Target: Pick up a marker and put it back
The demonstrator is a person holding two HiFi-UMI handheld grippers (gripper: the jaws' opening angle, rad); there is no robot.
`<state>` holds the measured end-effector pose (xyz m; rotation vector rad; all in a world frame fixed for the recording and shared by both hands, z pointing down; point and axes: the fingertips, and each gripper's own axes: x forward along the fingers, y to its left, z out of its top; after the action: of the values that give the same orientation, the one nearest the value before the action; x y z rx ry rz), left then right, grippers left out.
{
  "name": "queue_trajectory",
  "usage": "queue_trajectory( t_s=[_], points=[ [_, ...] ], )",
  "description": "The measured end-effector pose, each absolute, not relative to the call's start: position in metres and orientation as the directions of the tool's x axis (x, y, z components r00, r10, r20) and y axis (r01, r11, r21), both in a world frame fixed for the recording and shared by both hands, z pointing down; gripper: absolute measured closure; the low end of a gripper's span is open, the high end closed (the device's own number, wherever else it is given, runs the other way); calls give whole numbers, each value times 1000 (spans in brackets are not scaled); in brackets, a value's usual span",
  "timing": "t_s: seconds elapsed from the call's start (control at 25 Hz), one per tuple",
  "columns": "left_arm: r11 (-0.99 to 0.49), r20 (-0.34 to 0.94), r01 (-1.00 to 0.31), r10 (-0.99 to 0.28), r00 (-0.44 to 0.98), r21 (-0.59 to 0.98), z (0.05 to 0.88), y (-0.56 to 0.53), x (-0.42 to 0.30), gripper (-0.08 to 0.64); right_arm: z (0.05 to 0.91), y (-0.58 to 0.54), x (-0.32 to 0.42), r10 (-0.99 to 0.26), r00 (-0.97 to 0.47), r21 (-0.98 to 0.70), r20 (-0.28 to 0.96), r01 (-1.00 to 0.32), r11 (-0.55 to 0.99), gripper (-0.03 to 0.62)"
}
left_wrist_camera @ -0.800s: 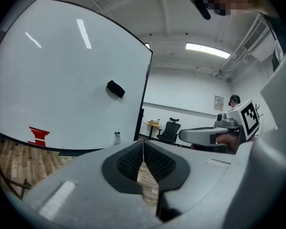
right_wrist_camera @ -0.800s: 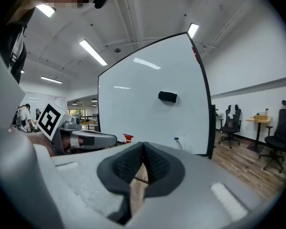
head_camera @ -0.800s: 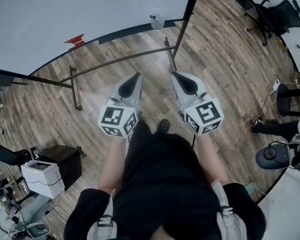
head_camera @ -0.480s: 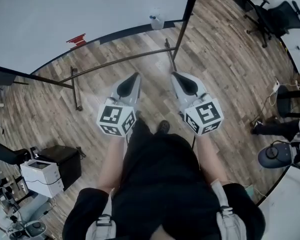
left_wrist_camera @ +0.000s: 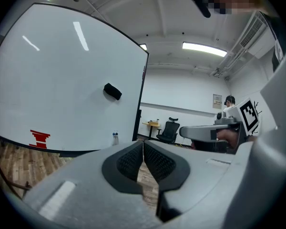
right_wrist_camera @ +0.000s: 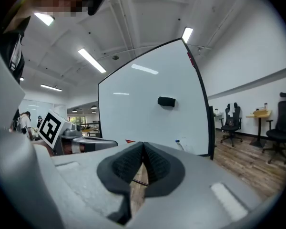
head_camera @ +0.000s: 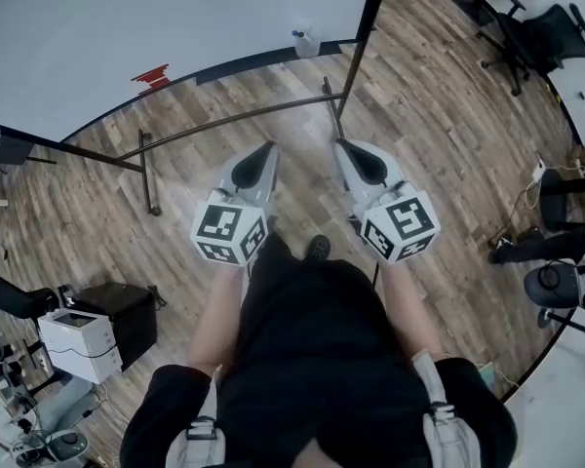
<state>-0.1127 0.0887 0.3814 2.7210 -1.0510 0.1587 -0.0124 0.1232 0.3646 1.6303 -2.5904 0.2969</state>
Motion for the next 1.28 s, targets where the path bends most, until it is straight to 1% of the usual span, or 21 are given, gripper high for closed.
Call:
queue_trajectory(
  t_s=[0.32,0.52,0.8,1.28],
  points=[
    [-706,194,-687,-659,727,175,387,99,-103,545,379,133,0,-876,-446,-162,186,-893,420,591],
    [-709,222,-681,-645,731,182,399,89,-107,545,395,115,-3,-877,-429,-187,217,-900,394,591],
    [-729,228,-652,-612,757,209,409,35,-110,545,398,63,-15,-877,-422,-172,229,-904,390,591],
    [-796,179,-563,-534,826,224,401,-75,-111,545,387,-49,-40,-899,-371,-96,231,-929,359,589]
  ],
)
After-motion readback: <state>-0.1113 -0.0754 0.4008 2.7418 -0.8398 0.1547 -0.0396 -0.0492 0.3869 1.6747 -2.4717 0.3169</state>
